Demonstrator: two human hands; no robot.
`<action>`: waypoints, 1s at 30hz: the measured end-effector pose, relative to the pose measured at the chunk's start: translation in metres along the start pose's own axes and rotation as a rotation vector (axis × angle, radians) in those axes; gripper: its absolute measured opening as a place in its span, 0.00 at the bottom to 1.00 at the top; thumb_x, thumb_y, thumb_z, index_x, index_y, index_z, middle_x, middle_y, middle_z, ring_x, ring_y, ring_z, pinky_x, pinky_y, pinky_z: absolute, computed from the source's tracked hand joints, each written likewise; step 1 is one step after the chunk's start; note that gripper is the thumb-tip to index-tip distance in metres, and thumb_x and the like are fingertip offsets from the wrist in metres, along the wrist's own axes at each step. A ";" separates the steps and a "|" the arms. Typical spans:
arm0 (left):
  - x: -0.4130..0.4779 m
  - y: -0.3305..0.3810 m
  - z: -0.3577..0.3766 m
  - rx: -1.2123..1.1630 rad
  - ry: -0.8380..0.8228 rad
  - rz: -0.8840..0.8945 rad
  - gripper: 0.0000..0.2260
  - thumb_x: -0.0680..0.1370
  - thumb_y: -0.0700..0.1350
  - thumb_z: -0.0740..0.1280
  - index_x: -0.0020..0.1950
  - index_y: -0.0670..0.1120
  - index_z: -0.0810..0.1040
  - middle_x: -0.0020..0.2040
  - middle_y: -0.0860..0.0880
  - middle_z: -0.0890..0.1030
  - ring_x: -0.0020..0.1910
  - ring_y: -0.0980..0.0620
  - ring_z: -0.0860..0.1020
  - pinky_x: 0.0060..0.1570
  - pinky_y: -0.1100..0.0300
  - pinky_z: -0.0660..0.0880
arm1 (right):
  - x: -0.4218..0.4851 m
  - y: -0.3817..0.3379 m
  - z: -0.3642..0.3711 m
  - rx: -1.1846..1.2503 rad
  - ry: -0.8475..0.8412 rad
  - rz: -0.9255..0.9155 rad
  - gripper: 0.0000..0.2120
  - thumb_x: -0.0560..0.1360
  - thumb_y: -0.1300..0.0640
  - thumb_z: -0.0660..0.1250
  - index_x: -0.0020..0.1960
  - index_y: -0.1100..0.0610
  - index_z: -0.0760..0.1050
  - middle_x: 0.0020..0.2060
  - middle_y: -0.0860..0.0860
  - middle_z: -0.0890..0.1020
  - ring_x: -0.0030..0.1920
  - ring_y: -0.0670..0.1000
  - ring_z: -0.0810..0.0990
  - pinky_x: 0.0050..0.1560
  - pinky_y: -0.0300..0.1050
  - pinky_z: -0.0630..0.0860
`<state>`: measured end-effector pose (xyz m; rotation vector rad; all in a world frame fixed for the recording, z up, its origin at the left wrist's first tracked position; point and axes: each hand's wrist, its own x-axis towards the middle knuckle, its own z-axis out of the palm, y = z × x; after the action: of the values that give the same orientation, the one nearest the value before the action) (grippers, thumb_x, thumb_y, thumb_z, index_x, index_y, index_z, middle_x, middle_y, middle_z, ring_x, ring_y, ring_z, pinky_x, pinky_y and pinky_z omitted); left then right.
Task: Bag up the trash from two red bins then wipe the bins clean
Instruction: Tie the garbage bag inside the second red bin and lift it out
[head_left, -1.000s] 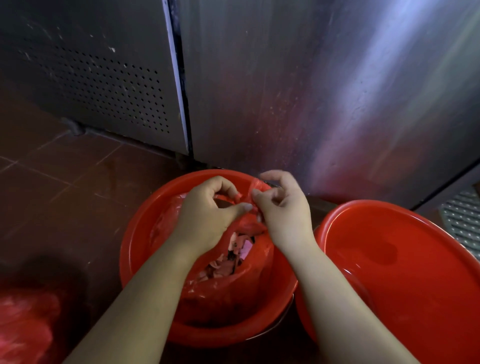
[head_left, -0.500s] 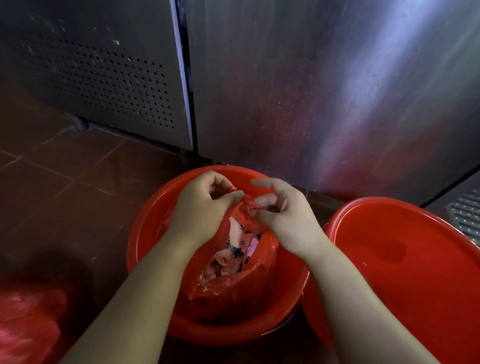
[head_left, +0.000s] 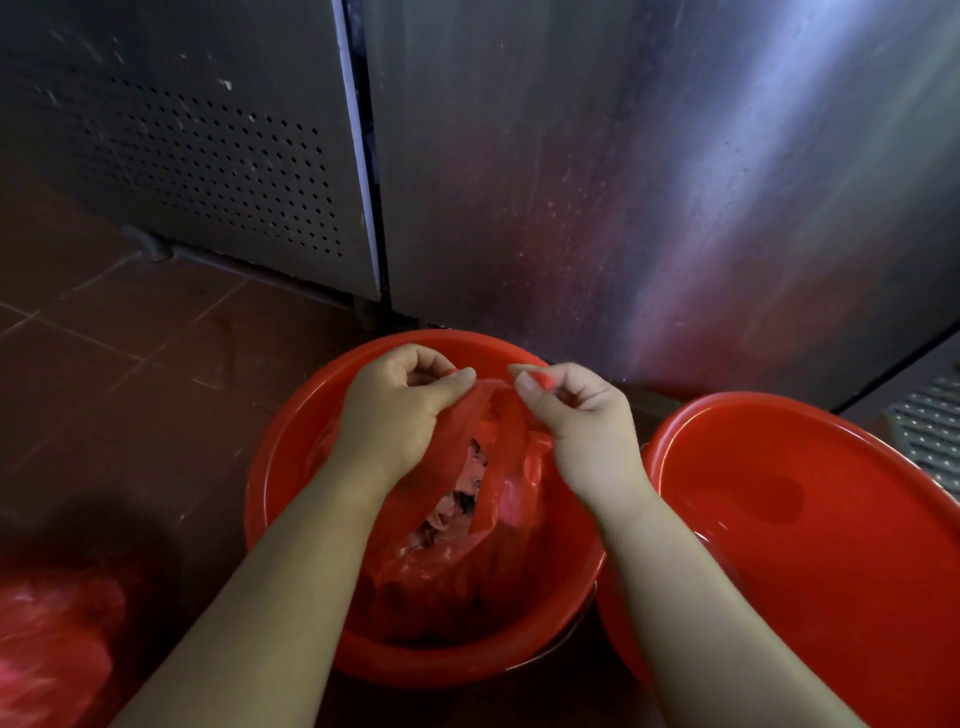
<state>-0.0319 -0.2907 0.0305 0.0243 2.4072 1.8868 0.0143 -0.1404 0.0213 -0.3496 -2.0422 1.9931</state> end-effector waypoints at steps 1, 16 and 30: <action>0.002 -0.003 -0.002 0.005 0.031 -0.012 0.06 0.72 0.47 0.73 0.39 0.47 0.78 0.34 0.51 0.81 0.34 0.55 0.77 0.40 0.57 0.74 | 0.002 0.002 -0.003 0.048 0.047 0.058 0.09 0.74 0.61 0.70 0.35 0.53 0.79 0.43 0.60 0.84 0.39 0.50 0.79 0.42 0.47 0.77; 0.005 -0.025 -0.004 -0.452 0.113 -0.179 0.07 0.81 0.41 0.61 0.43 0.46 0.69 0.43 0.41 0.84 0.42 0.46 0.83 0.44 0.53 0.78 | 0.009 0.006 -0.014 0.665 0.254 0.295 0.10 0.83 0.56 0.54 0.46 0.59 0.68 0.28 0.52 0.80 0.32 0.49 0.82 0.39 0.46 0.83; 0.009 -0.042 -0.002 -0.499 0.308 -0.382 0.09 0.81 0.39 0.59 0.40 0.45 0.69 0.31 0.48 0.73 0.30 0.53 0.75 0.34 0.55 0.75 | 0.018 0.031 -0.032 0.075 0.315 0.260 0.18 0.83 0.53 0.53 0.36 0.56 0.67 0.20 0.47 0.63 0.18 0.44 0.62 0.24 0.40 0.65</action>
<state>-0.0396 -0.3027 -0.0106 -0.7454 1.8285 2.3460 0.0086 -0.1029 -0.0085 -0.8917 -1.7953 1.9951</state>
